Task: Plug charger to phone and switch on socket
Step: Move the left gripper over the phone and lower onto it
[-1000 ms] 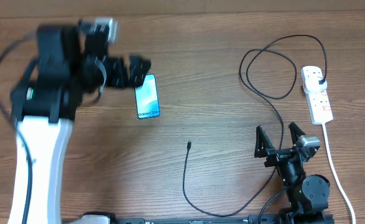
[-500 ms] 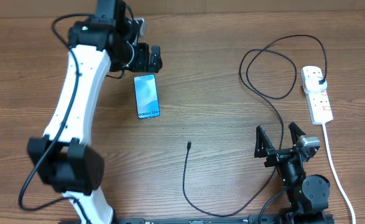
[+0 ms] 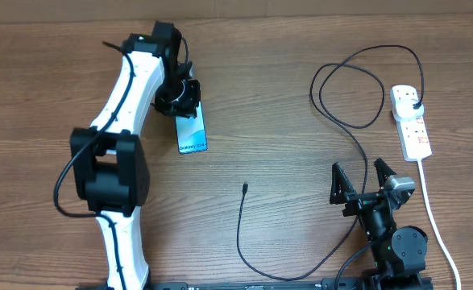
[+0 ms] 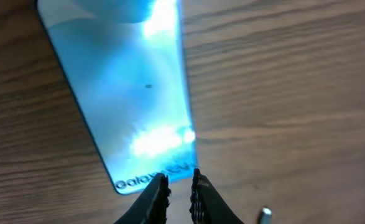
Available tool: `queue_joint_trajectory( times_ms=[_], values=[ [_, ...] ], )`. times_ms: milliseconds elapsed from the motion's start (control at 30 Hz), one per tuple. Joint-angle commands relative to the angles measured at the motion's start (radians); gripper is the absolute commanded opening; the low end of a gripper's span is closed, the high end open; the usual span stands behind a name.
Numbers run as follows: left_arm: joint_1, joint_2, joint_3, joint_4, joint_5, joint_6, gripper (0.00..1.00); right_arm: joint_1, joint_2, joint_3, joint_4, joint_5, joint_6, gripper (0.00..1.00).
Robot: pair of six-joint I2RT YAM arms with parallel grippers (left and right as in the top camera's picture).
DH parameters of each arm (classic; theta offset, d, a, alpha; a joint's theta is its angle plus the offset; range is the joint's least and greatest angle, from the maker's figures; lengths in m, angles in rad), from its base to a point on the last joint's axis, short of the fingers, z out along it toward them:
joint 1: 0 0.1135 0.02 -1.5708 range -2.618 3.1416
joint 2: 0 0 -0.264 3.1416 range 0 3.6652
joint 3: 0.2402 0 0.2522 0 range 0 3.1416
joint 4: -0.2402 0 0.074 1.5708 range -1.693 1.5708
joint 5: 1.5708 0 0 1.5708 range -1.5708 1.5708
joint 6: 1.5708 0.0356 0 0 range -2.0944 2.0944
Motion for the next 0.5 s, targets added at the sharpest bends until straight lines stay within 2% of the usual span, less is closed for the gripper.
queue_joint_trajectory(
  times_ms=[0,33,100,133,167,200,233,467],
  values=[
    [-0.013,0.033,0.017,-0.002,-0.076,-0.073,0.18,-0.002,-0.007,-0.011,0.006,0.010,-0.005,1.00],
    [-0.013,0.035,0.017,-0.003,-0.080,-0.077,0.20,-0.002,-0.007,-0.011,0.006,0.010,-0.005,1.00],
    [-0.014,0.039,0.016,-0.003,-0.100,-0.091,0.32,-0.002,-0.007,-0.011,0.006,0.010,-0.005,1.00],
    [-0.013,0.039,0.015,-0.003,-0.100,-0.092,0.43,-0.002,-0.007,-0.011,0.006,0.010,-0.005,1.00],
    [-0.013,0.039,0.015,-0.005,-0.097,-0.093,0.60,-0.002,-0.007,-0.011,0.006,0.010,-0.005,1.00],
    [-0.013,0.039,0.015,-0.008,-0.095,-0.093,0.86,-0.002,-0.007,-0.011,0.006,0.010,-0.005,1.00],
    [-0.014,0.039,0.015,-0.009,-0.091,-0.092,1.00,-0.002,-0.007,-0.011,0.006,0.010,-0.005,1.00],
    [-0.015,0.039,-0.001,-0.018,-0.093,-0.084,1.00,-0.002,-0.007,-0.011,0.006,0.010,-0.005,1.00]
  ],
)
